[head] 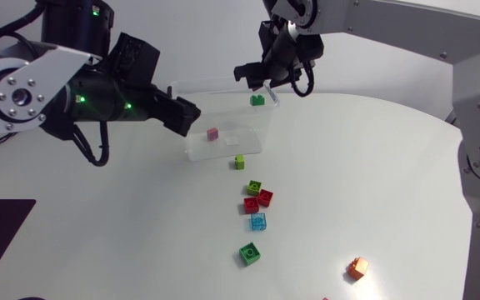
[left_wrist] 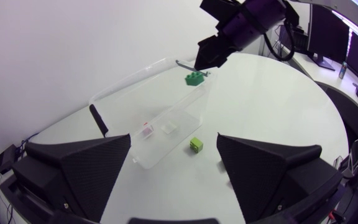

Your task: Place the duplo bricks in the container

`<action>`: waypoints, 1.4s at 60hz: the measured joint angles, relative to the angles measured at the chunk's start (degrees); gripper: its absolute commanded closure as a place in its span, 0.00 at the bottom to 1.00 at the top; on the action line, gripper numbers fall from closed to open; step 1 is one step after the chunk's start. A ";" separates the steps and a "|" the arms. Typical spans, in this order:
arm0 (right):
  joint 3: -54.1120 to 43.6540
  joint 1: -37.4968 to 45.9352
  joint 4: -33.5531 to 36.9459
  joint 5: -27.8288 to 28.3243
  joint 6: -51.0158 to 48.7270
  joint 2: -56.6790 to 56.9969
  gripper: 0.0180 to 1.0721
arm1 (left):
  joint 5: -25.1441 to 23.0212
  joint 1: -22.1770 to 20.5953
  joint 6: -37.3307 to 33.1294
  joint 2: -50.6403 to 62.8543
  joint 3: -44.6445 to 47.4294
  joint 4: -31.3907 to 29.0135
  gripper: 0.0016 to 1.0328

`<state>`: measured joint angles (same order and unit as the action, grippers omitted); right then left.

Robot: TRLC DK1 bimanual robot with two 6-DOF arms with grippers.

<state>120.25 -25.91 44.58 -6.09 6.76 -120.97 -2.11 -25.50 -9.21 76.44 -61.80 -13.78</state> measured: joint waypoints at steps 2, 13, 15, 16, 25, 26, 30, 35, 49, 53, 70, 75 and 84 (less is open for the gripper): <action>0.22 0.04 0.00 -0.04 0.00 -0.31 0.28 | -0.04 -0.37 -0.02 -0.35 0.52 -0.02 0.07; -0.72 0.52 0.44 -0.20 0.02 0.63 0.17 | -1.68 -4.31 -1.05 -2.05 3.61 -3.17 0.07; -2.36 0.66 0.44 -0.20 0.02 1.97 0.16 | -2.14 -5.16 -1.33 -2.05 3.93 -3.80 0.07; -3.28 0.74 0.44 -0.17 0.02 2.75 0.14 | -2.21 -5.75 -1.53 -2.05 4.22 -4.20 0.07; -13.79 1.62 0.44 -0.15 0.02 13.16 0.13 | -2.97 -10.47 -3.15 -1.18 5.46 -6.54 0.07; -14.93 1.68 0.39 -0.13 0.02 14.38 0.13 | -3.21 -10.88 -3.32 -0.83 5.46 -6.62 0.07; -19.80 2.01 0.39 -0.13 0.00 19.85 0.13 | -3.48 -12.57 -3.48 1.27 5.44 -7.39 0.07; -25.38 2.30 0.42 0.07 -0.02 25.75 0.13 | -3.48 -14.36 -3.50 4.72 5.40 -8.94 0.07; -41.07 4.04 0.20 3.76 -1.60 36.96 0.13 | -5.01 -17.57 -5.84 13.38 4.00 -10.16 0.07; -44.98 4.96 0.17 4.72 -2.45 39.34 0.13 | -5.40 -18.05 -6.32 15.34 2.84 -10.95 0.08; -55.23 10.64 -0.02 8.48 -5.55 46.34 0.13 | -8.07 -22.34 -8.50 21.79 -1.60 -16.72 0.11; -56.92 11.58 -0.04 9.05 -5.99 47.47 0.13 | -8.17 -23.58 -8.63 23.65 -2.38 -18.16 0.12; -59.36 12.04 -0.09 9.22 -6.01 49.18 0.13 | -8.17 -24.81 -8.61 27.61 -4.35 -20.72 0.14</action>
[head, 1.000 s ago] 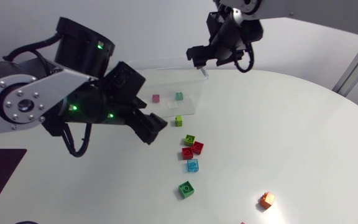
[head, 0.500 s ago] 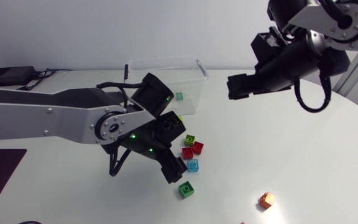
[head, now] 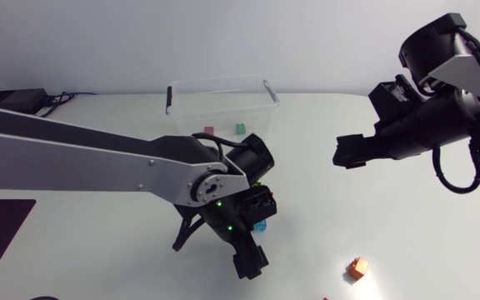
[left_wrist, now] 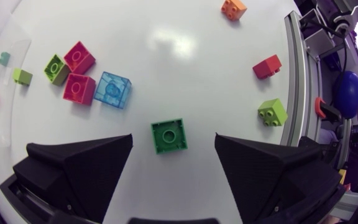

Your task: Place the duplo bricks in the container

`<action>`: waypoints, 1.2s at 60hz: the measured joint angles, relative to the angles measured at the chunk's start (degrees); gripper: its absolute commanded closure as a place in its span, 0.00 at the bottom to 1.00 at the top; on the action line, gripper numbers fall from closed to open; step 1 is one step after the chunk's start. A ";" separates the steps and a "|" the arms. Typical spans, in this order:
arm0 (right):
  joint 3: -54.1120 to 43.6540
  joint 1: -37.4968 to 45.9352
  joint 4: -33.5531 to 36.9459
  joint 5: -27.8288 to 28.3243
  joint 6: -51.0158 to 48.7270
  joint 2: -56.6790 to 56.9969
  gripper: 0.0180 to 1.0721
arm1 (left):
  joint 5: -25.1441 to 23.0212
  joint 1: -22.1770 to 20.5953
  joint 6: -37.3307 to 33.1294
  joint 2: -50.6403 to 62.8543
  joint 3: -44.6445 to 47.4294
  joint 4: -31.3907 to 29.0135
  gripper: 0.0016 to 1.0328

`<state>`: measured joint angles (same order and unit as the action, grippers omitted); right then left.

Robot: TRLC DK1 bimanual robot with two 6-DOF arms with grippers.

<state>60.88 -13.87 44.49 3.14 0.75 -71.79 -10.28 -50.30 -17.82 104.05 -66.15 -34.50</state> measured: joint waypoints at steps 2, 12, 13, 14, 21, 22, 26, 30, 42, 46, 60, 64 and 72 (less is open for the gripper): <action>-0.46 0.00 0.00 0.09 0.00 0.28 0.13 | 0.00 -0.02 0.00 1.07 -0.79 -1.03 0.15; -3.15 -0.02 -0.48 0.11 0.00 1.51 0.13 | 0.00 -0.02 0.02 4.92 -3.93 -4.24 0.17; -3.39 -0.02 -0.57 0.11 0.00 1.62 0.13 | 0.00 -0.02 0.02 5.16 -4.15 -4.44 0.17; -3.69 -0.02 -0.66 0.20 0.00 1.70 0.13 | 0.00 -0.02 0.02 5.42 -4.44 -4.63 0.17; -4.87 -0.04 -1.05 0.74 0.00 2.03 0.13 | 0.00 0.00 0.02 7.02 -6.47 -6.49 0.22; -5.03 -0.04 -1.05 0.76 0.00 2.05 0.13 | 0.00 0.04 0.02 7.37 -6.97 -7.13 0.22; -5.64 -0.07 -1.07 1.01 -0.02 2.40 0.13 | 0.00 0.20 0.02 8.55 -8.37 -8.24 0.26; -6.16 -0.07 -1.11 1.18 -0.20 2.60 0.13 | 0.00 0.42 0.20 9.66 -9.55 -9.38 0.32; -7.89 -0.07 -1.22 1.36 -0.66 2.99 0.13 | 0.00 0.79 0.42 12.48 -12.00 -12.41 0.48; -8.70 -0.28 -1.22 1.38 -0.63 2.99 0.13 | -0.02 0.79 0.92 13.46 -12.92 -13.31 0.57; -13.57 -0.70 -1.22 1.60 -1.38 2.19 0.11 | -0.42 0.79 1.53 15.06 -14.43 -13.64 0.73; -14.38 -0.70 -1.20 1.60 -2.29 2.01 0.11 | -0.42 0.81 1.53 15.06 -14.49 -13.64 0.74; -16.37 -0.70 -0.66 1.60 -5.42 1.97 0.10 | -1.03 1.46 1.75 14.93 -14.49 -13.60 0.74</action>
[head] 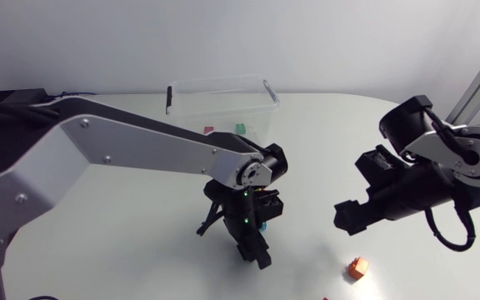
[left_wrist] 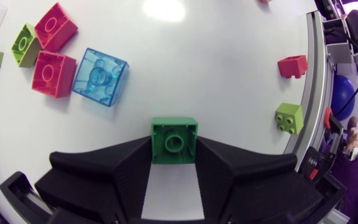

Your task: Place the duplo bricks in the container

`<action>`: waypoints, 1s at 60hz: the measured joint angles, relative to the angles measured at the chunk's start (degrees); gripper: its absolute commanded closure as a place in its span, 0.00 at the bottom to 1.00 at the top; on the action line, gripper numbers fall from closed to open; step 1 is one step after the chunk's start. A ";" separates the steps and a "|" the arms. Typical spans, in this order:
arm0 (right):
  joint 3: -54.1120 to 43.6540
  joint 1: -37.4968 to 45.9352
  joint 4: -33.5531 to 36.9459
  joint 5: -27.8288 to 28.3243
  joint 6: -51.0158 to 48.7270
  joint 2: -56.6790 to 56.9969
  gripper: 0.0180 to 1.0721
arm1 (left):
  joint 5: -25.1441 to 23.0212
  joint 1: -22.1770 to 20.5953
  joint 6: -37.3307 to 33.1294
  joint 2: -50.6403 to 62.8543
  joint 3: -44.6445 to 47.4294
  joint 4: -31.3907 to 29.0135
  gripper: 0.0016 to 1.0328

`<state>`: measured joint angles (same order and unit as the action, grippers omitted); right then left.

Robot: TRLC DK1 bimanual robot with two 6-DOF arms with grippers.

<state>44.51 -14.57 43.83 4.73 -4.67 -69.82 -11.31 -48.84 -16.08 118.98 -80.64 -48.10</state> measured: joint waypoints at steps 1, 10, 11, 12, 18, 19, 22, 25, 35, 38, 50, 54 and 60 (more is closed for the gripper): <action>-0.28 0.02 0.13 0.00 -0.46 0.00 0.10 | -0.04 0.09 0.00 0.00 0.00 0.00 0.74; -3.10 0.70 0.96 0.15 -5.01 0.00 0.09 | -0.07 1.49 0.72 -1.49 0.02 0.00 0.74; -3.45 0.90 1.01 0.22 -5.51 0.00 0.09 | -0.07 1.66 0.92 -1.90 0.02 0.00 0.74; -3.87 1.09 1.05 0.20 -6.19 0.00 0.09 | -0.07 1.84 0.96 -2.38 0.02 0.02 0.74; -5.81 1.77 1.22 0.24 -9.29 0.00 0.09 | -0.09 2.78 1.16 -5.92 0.02 0.02 0.74; -6.12 1.88 1.22 0.24 -9.70 0.00 0.09 | -0.07 2.93 1.31 -6.51 0.02 0.02 0.74; -6.95 1.90 1.20 0.22 -10.97 0.00 0.09 | -0.09 3.41 1.40 -8.46 0.02 0.02 0.74; -7.98 1.95 1.20 0.20 -12.20 0.00 0.09 | -0.07 3.85 1.53 -10.23 0.00 0.02 0.74; -9.64 2.03 1.18 0.15 -15.12 -0.39 0.09 | -0.26 6.84 2.58 -15.52 0.00 0.63 0.74; -9.77 2.21 1.20 0.13 -15.54 -0.44 0.10 | -0.26 8.09 2.86 -16.70 -0.04 1.46 0.74; -9.92 2.32 1.14 -0.09 -16.65 -1.99 0.17 | -0.26 12.72 4.74 -20.52 -0.17 6.91 0.74; -10.14 2.34 1.09 -0.20 -16.83 -2.51 0.17 | -0.24 13.92 5.88 -21.40 -0.26 9.55 0.74; -10.49 2.34 0.61 -0.46 -16.92 -3.76 0.21 | -0.26 15.47 7.30 -22.53 -0.42 13.27 0.74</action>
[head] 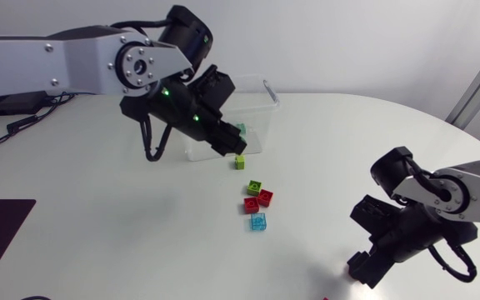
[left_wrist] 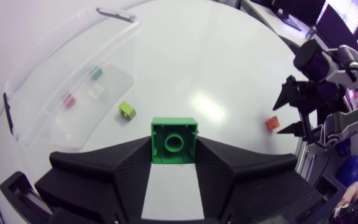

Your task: Place the duplo bricks in the container

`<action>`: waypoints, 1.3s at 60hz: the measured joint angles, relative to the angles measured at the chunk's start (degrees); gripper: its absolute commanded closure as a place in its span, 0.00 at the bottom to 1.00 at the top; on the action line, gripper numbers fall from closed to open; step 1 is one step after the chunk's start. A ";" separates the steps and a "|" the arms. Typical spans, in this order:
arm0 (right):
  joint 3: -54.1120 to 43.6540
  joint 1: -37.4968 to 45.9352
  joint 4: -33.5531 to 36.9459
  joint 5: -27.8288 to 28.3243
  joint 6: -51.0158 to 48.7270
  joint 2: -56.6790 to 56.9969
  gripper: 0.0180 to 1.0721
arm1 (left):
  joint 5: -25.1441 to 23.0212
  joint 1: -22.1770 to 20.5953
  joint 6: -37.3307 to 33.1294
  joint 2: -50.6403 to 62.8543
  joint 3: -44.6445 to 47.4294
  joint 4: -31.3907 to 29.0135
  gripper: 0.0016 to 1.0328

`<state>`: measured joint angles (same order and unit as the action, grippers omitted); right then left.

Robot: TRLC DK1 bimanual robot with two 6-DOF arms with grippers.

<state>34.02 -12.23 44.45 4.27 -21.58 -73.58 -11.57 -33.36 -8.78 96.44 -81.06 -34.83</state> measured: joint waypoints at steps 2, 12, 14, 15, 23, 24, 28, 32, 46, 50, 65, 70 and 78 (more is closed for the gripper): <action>-0.24 0.00 -0.17 -0.04 -0.17 -0.48 0.23 | 0.02 0.52 0.35 -0.42 0.00 1.22 0.74; -1.40 0.00 -1.16 -0.13 -0.81 -2.38 0.25 | 1.40 3.26 2.95 -1.31 0.00 8.39 0.74; -1.42 0.00 -1.25 -0.33 -0.81 -2.54 0.29 | 1.60 3.74 3.30 -1.31 0.00 9.42 0.74; -1.42 -0.02 -1.31 -0.46 -0.81 -2.58 0.31 | 1.64 3.96 3.45 -1.31 0.00 9.99 0.74; -1.42 0.00 -1.84 -0.66 -0.81 -2.62 0.44 | 3.13 5.79 4.74 -1.31 0.00 15.74 0.74; -1.42 0.00 -1.86 -0.66 -0.81 -2.64 0.45 | 3.28 5.95 4.81 -1.31 0.02 16.28 0.74; -1.42 0.00 -2.10 -0.66 -0.81 -2.64 0.50 | 4.20 6.47 5.40 -1.31 0.17 18.21 0.74; -1.42 0.00 -2.32 -0.66 -0.81 -2.84 0.55 | 4.63 6.80 5.84 -1.20 0.55 20.33 0.74; -1.36 0.00 -2.47 -0.66 -0.81 -3.37 0.68 | 6.08 7.72 6.45 1.90 0.68 24.50 0.74; -1.33 0.00 -2.25 -0.66 -0.81 -3.26 0.68 | 6.54 7.98 6.47 3.28 0.68 25.40 0.74; 2.01 -0.87 2.36 -0.61 -0.52 1.36 0.68 | 9.35 9.01 7.19 8.39 0.39 28.76 0.74; 4.26 -1.99 3.48 -0.61 0.55 2.27 0.68 | 10.80 9.38 7.32 10.01 -0.15 29.90 0.73; 7.41 -3.15 3.96 -0.28 2.08 2.67 0.68 | 12.46 10.01 7.56 11.56 -1.38 31.36 0.69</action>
<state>41.43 -15.38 48.40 3.99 -19.51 -70.91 0.89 -23.35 -1.21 108.01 -82.43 -3.46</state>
